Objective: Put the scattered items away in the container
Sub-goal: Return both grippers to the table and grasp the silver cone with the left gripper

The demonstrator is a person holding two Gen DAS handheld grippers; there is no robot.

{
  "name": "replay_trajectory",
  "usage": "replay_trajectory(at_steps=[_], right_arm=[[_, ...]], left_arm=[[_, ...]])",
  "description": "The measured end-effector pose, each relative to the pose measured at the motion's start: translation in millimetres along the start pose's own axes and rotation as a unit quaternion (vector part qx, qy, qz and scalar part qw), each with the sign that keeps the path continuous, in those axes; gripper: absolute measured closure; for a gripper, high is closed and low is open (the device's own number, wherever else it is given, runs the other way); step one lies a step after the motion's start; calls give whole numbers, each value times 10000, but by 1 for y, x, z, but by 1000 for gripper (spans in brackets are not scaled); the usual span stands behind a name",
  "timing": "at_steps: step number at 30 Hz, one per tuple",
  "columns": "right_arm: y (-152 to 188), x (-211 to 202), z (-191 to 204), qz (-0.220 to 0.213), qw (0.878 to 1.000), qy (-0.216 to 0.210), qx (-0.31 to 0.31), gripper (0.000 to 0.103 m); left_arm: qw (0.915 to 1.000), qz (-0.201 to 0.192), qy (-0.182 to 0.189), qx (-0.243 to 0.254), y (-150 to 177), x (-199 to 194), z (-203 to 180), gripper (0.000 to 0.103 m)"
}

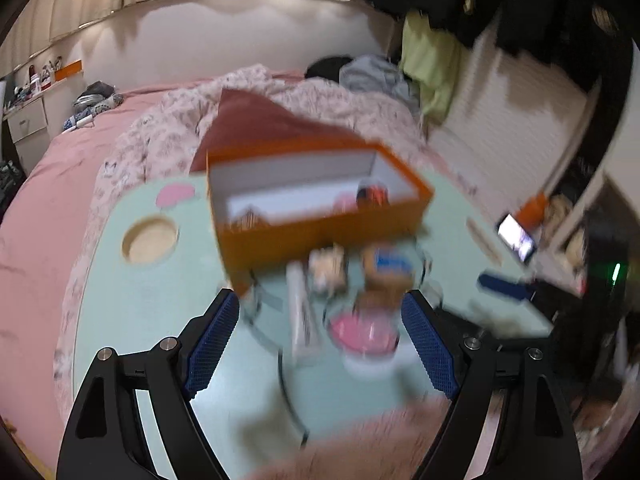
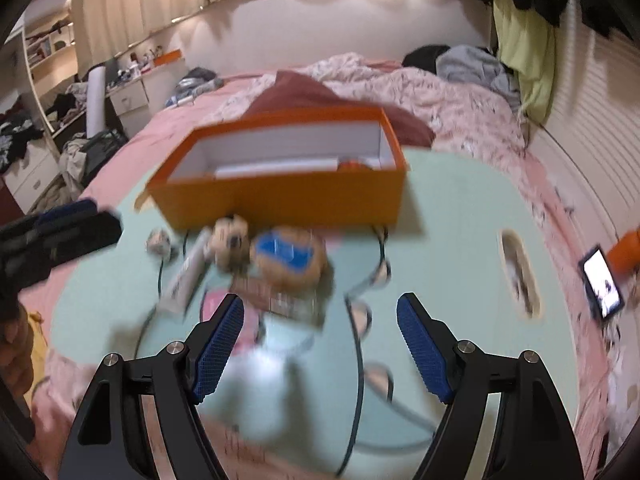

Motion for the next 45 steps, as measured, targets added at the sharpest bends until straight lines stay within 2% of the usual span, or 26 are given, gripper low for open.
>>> replay_trajectory(at_steps=[4, 8, 10, 12, 15, 19, 22, 25, 27, 28, 29, 31, 33, 36, 39, 41, 43, 45], right_arm=[[17, -5, 1, -67, 9998, 149, 77, 24], [24, 11, 0, 333, 9993, 127, 123, 24], [28, 21, -1, 570, 9982, 84, 140, 24], [29, 24, 1, 593, 9981, 153, 54, 24], [31, 27, 6, 630, 9974, 326, -159, 22], [34, 30, 8, 661, 9970, 278, -291, 12], [35, 31, 7, 644, 9971, 251, -305, 11], [35, 31, 7, 632, 9972, 237, -324, 10], [36, 31, 8, 631, 9972, 236, -328, 10], [36, 30, 7, 628, 9972, 230, -327, 10], [37, 30, 7, 627, 9973, 223, -325, 10], [37, 30, 8, 623, 9973, 208, -324, 9], [37, 30, 8, 615, 9973, 205, -333, 9], [38, 31, 8, 609, 9974, 204, -332, 9], [38, 31, 8, 606, 9974, 204, -333, 9], [39, 31, 8, 605, 9974, 204, -333, 9], [39, 31, 8, 603, 9974, 203, -334, 9], [39, 31, 8, 599, 9974, 200, -336, 9]], left_arm=[[9995, 83, -284, -109, 33, 8, 3, 20], [9953, 252, -729, -587, 51, 23, 22, 20], [9937, 299, -738, -790, 54, 27, 29, 20], [9933, 352, -679, -868, 57, 30, 33, 20], [9934, 404, -761, -751, 60, 36, 30, 19], [9924, 468, -1058, -423, 61, 42, 21, 17], [9932, 487, -1000, -350, 62, 44, 19, 10], [9937, 482, -944, -357, 62, 43, 19, 9], [9953, 384, -682, -569, 61, 37, 27, 9], [9956, 309, -508, -726, 59, 34, 33, 11], [9951, 228, -404, -875, 56, 31, 40, 19], [9933, 175, -569, -992, 46, 30, 52, 24], [9926, 116, -721, -973, 33, 33, 62, 24], [9927, 63, -708, -971, 19, 40, 71, 26], [9952, 70, -524, -827, 9, 50, 70, 35], [9959, 175, -580, -672, 4, 62, 68, 50], [9952, 231, -754, -587, 0, 74, 70, 54], [9953, 311, -678, -616, -2, 80, 74, 54]])
Point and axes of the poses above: each gripper's, at about its wrist camera, not at the fingertips, and x roughly the way its jaws point, z to its left, y to its underside, the point moved 2 cm from there along x, roughly the way its jaws point
